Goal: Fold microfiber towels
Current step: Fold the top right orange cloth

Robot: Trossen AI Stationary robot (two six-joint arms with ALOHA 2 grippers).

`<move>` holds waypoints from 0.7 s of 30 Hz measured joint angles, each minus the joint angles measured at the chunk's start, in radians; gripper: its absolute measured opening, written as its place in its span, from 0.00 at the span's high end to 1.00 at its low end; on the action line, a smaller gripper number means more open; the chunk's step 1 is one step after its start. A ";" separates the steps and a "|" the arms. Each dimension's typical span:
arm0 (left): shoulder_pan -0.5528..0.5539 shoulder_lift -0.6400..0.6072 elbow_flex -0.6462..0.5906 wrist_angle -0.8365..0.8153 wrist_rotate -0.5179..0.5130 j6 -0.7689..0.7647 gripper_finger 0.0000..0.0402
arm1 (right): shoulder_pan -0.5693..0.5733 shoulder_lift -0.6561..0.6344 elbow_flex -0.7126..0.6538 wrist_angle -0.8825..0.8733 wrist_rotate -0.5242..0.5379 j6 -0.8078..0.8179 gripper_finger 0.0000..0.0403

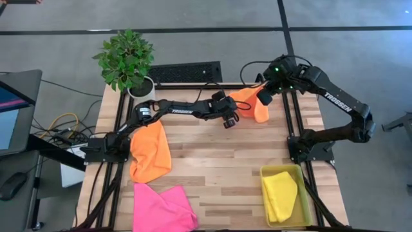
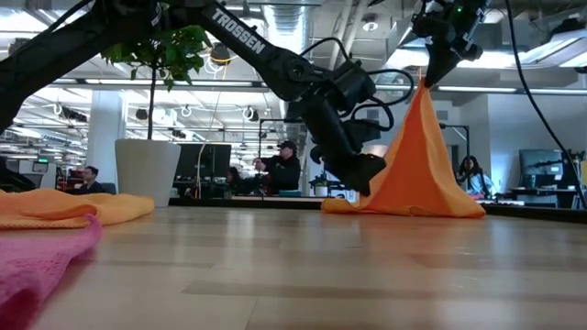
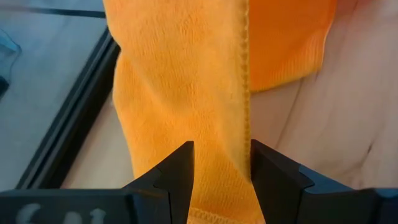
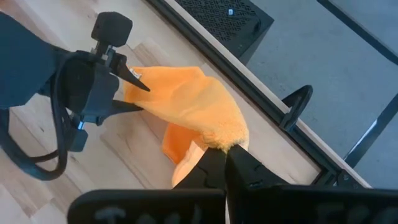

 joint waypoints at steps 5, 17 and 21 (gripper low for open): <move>-0.001 0.000 0.000 -0.019 0.026 -0.017 0.65 | 0.000 0.000 0.000 0.000 0.000 0.000 0.97; 0.002 0.000 0.000 -0.037 0.057 -0.109 0.83 | 0.000 0.000 0.000 0.000 0.000 -0.009 0.97; 0.003 0.000 0.000 -0.058 0.106 -0.125 0.98 | 0.000 0.000 0.000 0.000 0.000 -0.009 0.97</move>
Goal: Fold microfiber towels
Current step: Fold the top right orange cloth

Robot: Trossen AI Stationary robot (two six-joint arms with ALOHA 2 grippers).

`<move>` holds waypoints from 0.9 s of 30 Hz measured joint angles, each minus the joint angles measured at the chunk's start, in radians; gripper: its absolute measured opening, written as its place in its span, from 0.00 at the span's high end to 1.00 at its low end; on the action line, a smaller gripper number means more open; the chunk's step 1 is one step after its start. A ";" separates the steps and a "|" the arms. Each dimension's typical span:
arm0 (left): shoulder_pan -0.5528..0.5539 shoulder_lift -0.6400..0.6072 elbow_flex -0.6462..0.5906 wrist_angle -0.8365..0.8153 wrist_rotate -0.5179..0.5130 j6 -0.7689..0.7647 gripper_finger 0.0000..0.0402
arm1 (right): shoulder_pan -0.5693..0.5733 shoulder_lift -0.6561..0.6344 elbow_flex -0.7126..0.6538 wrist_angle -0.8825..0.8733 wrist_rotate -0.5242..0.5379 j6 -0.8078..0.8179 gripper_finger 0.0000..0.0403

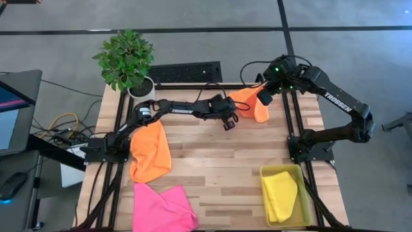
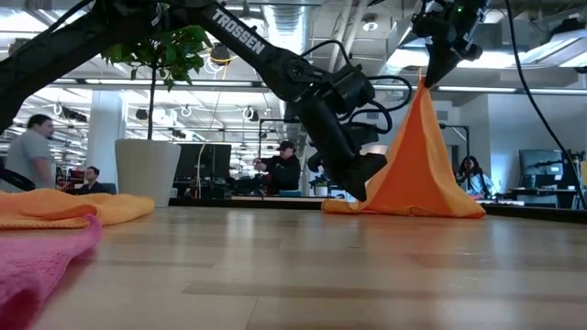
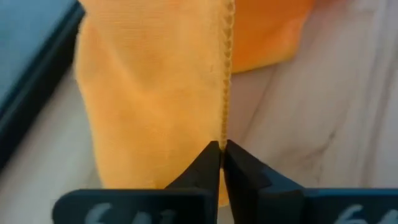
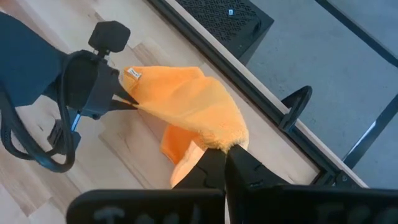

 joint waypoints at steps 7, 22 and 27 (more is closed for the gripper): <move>0.000 -0.021 0.000 -0.055 0.156 -0.098 1.00 | 0.000 0.000 0.000 0.000 0.000 -0.002 0.98; 0.024 -0.269 0.001 -0.378 0.108 -0.018 1.00 | -0.004 -0.002 0.001 -0.020 0.000 0.001 0.98; 0.040 -0.340 0.001 -0.481 0.038 0.005 1.00 | -0.007 -0.002 0.001 -0.006 0.000 0.008 0.98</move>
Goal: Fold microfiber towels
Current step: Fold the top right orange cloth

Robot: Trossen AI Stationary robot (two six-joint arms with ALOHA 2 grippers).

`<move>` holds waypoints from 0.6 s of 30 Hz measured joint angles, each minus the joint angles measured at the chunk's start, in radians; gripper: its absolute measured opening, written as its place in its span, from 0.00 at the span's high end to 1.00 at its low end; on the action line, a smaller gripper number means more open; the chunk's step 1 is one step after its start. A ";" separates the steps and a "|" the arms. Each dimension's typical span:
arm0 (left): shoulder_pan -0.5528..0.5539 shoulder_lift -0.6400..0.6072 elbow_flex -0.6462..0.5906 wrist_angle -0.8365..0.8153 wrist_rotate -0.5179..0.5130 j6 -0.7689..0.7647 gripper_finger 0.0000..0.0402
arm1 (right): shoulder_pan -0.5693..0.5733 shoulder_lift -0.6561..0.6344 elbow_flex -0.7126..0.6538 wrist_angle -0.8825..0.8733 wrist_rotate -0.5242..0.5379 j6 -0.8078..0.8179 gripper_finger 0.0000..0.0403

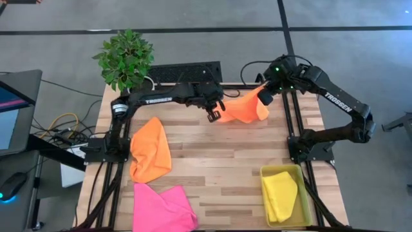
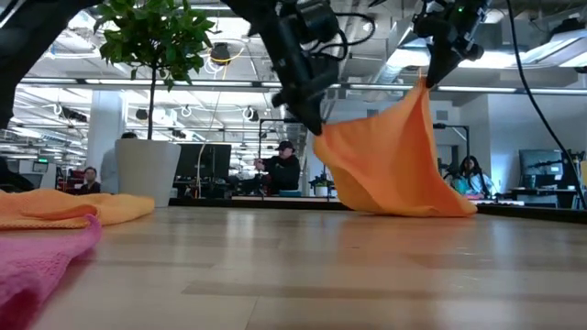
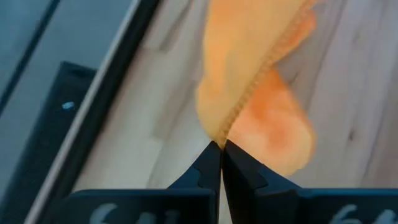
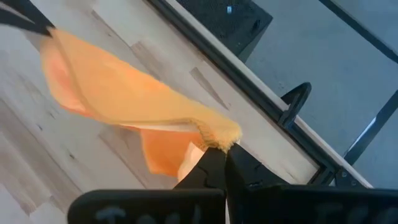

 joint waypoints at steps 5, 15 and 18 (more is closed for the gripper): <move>0.038 -0.070 0.000 -0.016 -0.077 0.013 1.00 | -0.011 0.000 0.000 0.090 0.001 -0.033 0.98; 0.130 -0.233 0.000 -0.009 -0.185 0.152 1.00 | -0.081 0.000 0.126 0.179 0.010 -0.095 0.98; 0.143 -0.256 0.000 -0.006 -0.213 0.199 1.00 | -0.089 0.000 0.142 0.187 0.026 -0.128 0.98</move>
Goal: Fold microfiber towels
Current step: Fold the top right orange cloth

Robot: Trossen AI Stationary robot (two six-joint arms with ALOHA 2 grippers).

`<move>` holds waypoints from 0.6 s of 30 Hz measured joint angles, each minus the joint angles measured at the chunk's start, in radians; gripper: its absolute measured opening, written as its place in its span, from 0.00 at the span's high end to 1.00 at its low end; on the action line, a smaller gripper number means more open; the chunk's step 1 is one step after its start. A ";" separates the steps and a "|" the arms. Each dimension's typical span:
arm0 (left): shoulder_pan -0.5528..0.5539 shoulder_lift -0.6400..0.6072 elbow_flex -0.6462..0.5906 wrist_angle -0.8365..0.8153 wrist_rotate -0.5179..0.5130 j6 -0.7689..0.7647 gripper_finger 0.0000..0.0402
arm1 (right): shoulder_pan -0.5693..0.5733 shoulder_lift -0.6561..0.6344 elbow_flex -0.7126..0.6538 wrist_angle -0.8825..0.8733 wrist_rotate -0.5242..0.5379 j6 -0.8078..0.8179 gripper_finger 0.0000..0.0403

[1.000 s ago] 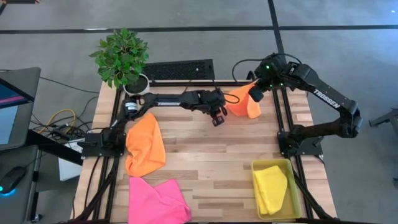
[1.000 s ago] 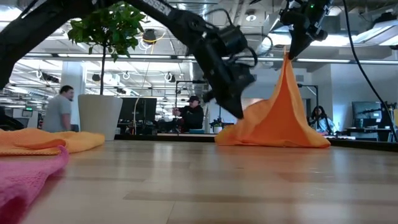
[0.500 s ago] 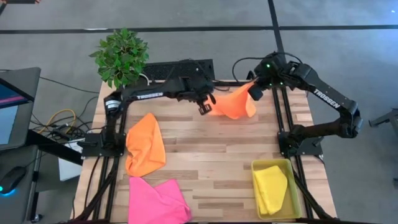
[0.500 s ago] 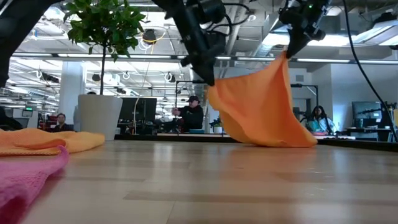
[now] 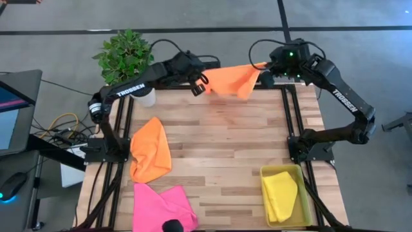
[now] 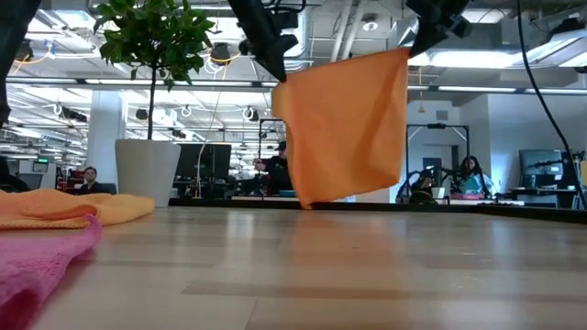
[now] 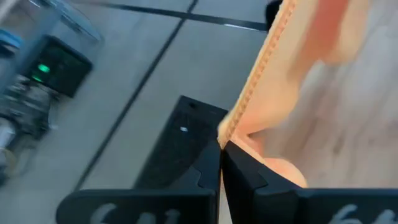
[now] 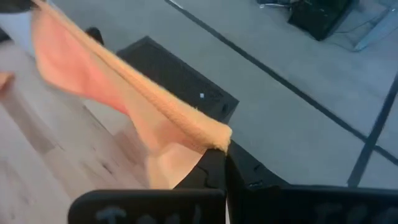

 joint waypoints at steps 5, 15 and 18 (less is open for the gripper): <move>-0.003 -0.024 0.000 -0.009 0.020 0.068 1.00 | 0.010 0.001 0.000 -0.046 0.000 -0.004 0.98; -0.103 -0.010 -0.001 -0.226 0.167 0.005 1.00 | 0.156 0.002 -0.038 -0.306 -0.003 0.110 0.98; -0.141 -0.012 -0.001 -0.264 0.218 -0.031 1.00 | 0.199 0.000 -0.084 -0.350 -0.005 0.145 0.98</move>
